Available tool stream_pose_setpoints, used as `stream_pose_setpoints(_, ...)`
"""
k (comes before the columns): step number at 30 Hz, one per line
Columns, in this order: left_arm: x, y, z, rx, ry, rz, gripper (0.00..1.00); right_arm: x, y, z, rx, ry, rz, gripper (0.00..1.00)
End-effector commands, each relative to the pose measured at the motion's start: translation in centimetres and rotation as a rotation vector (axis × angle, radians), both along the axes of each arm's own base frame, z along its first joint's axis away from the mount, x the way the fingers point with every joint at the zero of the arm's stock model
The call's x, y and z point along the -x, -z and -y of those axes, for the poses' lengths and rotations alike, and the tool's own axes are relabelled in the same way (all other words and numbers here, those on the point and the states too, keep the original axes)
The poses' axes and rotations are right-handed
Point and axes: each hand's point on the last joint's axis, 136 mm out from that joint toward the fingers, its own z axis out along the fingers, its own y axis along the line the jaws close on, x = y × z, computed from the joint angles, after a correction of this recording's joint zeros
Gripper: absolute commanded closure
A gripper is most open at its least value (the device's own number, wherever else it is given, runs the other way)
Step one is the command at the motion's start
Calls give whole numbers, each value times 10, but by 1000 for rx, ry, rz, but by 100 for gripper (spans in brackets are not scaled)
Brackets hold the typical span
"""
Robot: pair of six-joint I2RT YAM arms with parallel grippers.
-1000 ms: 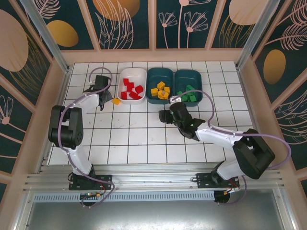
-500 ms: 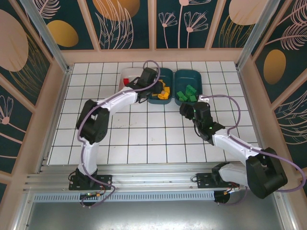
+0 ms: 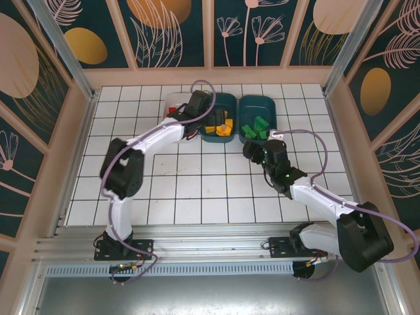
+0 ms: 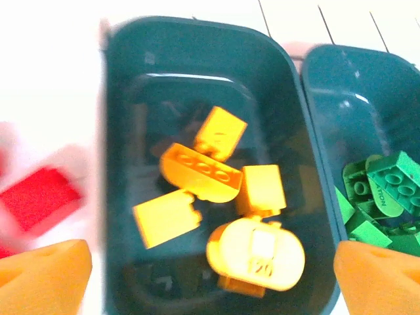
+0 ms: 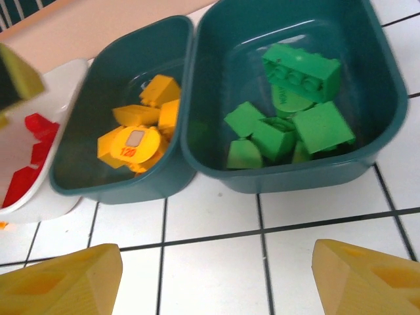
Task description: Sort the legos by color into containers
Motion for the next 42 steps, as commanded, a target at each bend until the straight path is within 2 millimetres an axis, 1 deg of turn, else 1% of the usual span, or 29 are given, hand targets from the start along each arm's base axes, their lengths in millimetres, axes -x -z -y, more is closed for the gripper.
stream_pose_setpoints(1, 5, -35, -91, 31, -305, 75, 4, 1, -14, -21, 37, -54, 66, 23)
stream_pose_setpoints(2, 10, -26, -113, 71, -368, 41, 5, 2, -13, -25, 51, -61, 67, 23)
stream_pose_setpoints(3, 18, -22, -139, 141, -437, 12, 6, 3, -12, -30, 61, -73, 66, 23)
stream_pose_setpoints(4, 25, -9, -163, 207, -511, -37, 7, 3, -11, -33, 66, -80, 62, 23)
stream_pose_setpoints(6, 36, 14, -198, 326, -612, -122, 10, 4, -9, -37, 72, -92, 59, 23)
stream_pose_setpoints(7, 41, 23, -212, 387, -656, -166, 12, 4, -9, -39, 76, -97, 59, 23)
stream_pose_setpoints(10, 46, 40, -230, 470, -687, -226, 16, 4, -9, -41, 86, -98, 62, 23)
stream_pose_setpoints(12, 43, 53, -228, 477, -669, -289, 18, 5, -9, -40, 87, -96, 63, 23)
stream_pose_setpoints(14, 39, 67, -218, 474, -630, -364, 19, 5, -10, -40, 89, -95, 66, 23)
stream_pose_setpoints(16, 35, 87, -212, 464, -616, -442, 21, 4, -11, -39, 91, -91, 68, 23)
stream_pose_setpoints(18, 28, 97, -213, 441, -626, -468, 22, 5, -11, -38, 94, -89, 68, 23)
stream_pose_setpoints(21, 21, 105, -214, 437, -646, -504, 23, 5, -13, -38, 94, -86, 72, 23)
stream_pose_setpoints(24, 18, 114, -211, 448, -667, -551, 27, 5, -12, -37, 98, -83, 71, 23)
stream_pose_setpoints(27, 16, 122, -210, 476, -686, -585, 35, 5, -13, -37, 97, -84, 74, 23)
stream_pose_setpoints(30, 15, 128, -207, 491, -688, -628, 36, 5, -14, -36, 97, -82, 75, 23)
stream_pose_setpoints(34, 22, 130, -202, 524, -702, -678, 42, 5, -13, -35, 103, -75, 74, 23)
stream_pose_setpoints(38, 23, 126, -208, 504, -740, -692, 44, 5, -14, -35, 101, -76, 77, 23)
stream_pose_setpoints(42, 24, 130, -209, 484, -761, -727, 43, 5, -14, -36, 101, -78, 75, 23)
